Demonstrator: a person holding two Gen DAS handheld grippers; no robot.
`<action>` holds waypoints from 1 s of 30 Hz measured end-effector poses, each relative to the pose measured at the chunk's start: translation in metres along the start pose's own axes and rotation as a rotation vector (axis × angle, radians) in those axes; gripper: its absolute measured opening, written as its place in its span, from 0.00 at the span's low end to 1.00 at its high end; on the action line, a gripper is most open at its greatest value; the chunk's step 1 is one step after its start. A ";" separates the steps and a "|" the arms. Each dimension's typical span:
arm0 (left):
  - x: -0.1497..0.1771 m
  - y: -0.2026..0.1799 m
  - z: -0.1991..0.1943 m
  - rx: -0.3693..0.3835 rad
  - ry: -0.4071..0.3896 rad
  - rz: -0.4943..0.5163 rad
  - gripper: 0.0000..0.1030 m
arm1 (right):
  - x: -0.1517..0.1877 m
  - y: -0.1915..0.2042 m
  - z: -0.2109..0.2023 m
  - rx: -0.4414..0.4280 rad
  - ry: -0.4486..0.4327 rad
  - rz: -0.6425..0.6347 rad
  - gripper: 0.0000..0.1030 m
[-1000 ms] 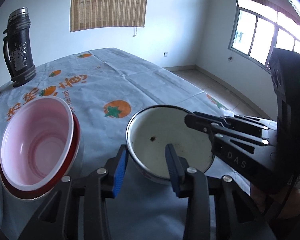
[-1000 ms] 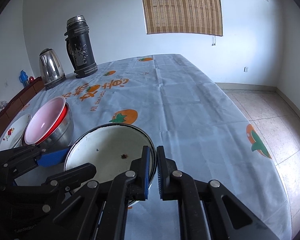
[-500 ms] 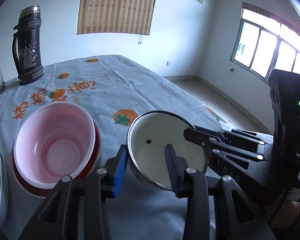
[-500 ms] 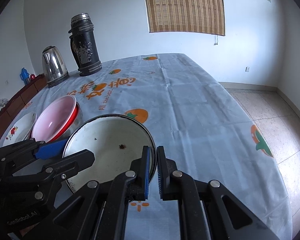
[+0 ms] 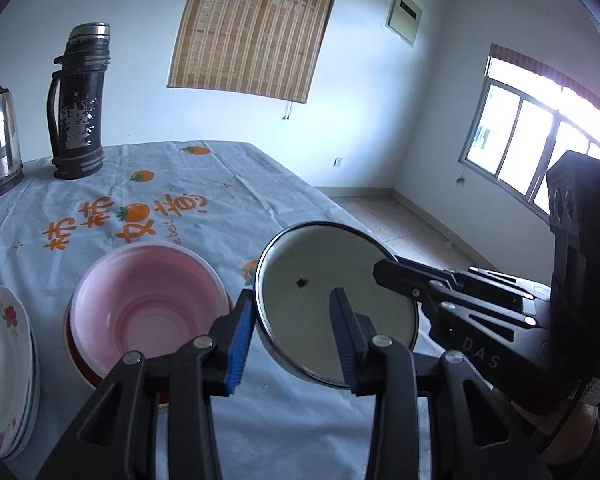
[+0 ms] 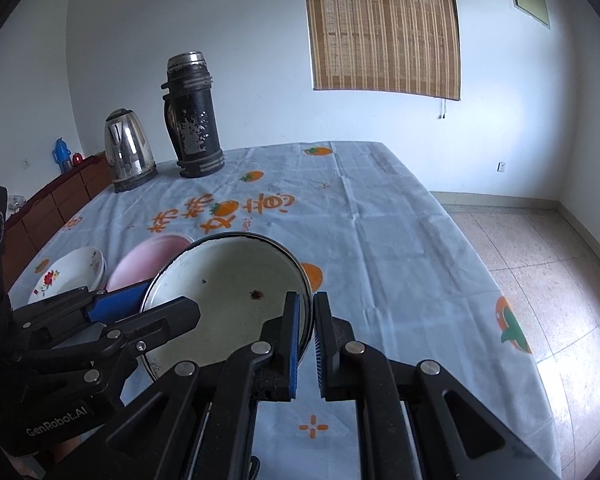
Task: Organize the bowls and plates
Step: 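Lift the enamel bowl and carry it over the pink-and-steel bowls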
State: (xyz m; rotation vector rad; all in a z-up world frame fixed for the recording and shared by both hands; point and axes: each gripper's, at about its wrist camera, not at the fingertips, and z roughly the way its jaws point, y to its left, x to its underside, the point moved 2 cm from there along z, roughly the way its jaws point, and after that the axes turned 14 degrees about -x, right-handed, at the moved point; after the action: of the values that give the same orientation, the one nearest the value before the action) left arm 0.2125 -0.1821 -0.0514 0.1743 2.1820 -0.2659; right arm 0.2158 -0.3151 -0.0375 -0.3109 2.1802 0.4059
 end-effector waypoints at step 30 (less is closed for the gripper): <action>-0.027 0.075 -0.026 -0.120 -0.124 -0.171 0.34 | -0.050 0.068 0.024 -0.123 -0.033 -0.113 0.08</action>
State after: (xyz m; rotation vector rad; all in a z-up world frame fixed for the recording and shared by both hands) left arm 0.2241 -0.1036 -0.0239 -0.0949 2.0841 -0.2345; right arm 0.2375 -0.2395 0.0012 -0.4902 2.0981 0.4792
